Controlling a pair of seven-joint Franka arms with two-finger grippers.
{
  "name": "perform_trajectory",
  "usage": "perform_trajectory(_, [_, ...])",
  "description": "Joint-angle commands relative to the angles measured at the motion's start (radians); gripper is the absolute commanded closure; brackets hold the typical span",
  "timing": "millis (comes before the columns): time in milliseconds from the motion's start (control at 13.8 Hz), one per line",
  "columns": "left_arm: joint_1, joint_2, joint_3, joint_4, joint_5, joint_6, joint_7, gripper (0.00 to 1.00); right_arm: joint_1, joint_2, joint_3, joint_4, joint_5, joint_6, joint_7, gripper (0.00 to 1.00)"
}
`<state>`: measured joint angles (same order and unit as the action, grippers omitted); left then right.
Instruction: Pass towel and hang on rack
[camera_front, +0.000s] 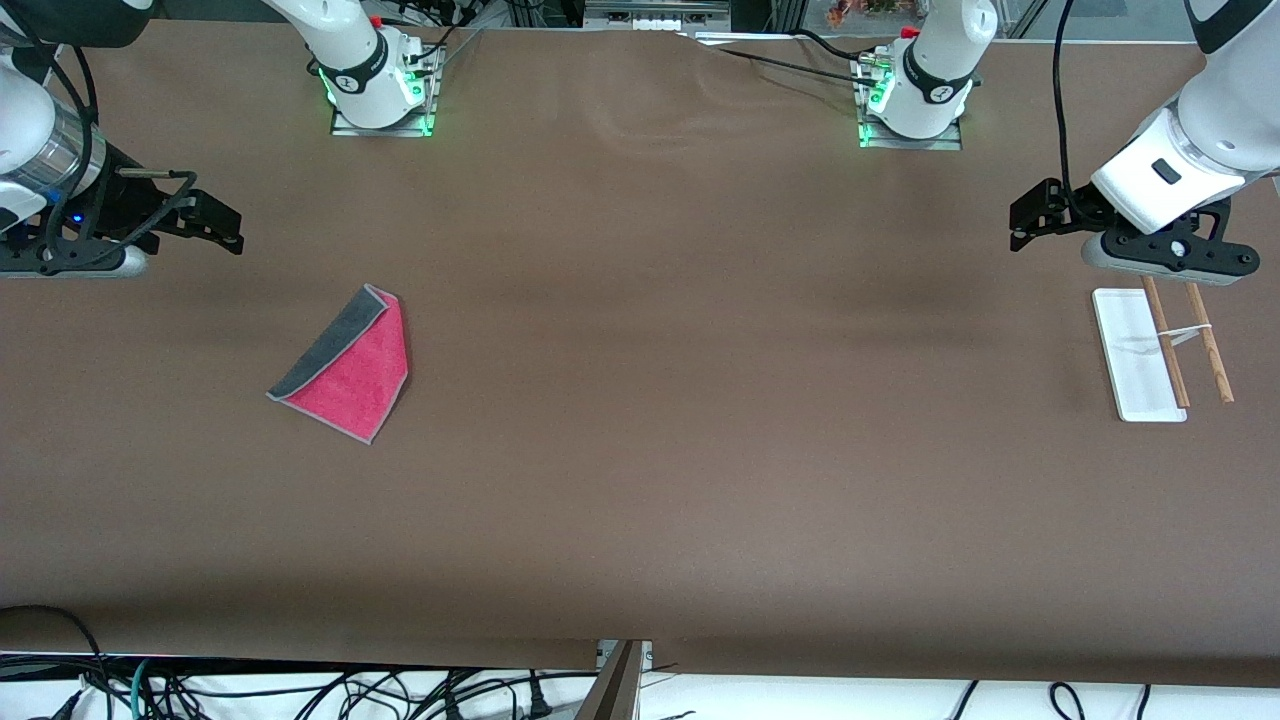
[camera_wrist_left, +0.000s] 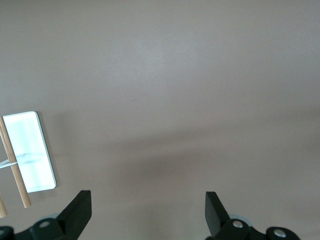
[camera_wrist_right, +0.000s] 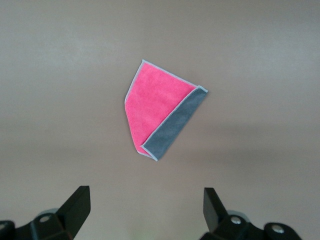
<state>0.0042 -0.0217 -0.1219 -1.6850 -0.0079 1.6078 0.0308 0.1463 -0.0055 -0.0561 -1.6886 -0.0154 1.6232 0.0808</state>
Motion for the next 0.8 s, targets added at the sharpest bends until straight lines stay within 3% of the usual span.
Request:
perform_trajectory(0, [0.005,0.003,-0.004,0.011,0.022,-0.002,0.026,0.0,0.016,-0.002,0.005,0.003,-0.023,0.013,0.028,0.0])
perform_trajectory(727, [0.003,0.003,-0.004,0.013,0.022,-0.002,0.024,0.0,0.035,0.009,0.012,0.007,-0.032,0.007,0.013,0.0])
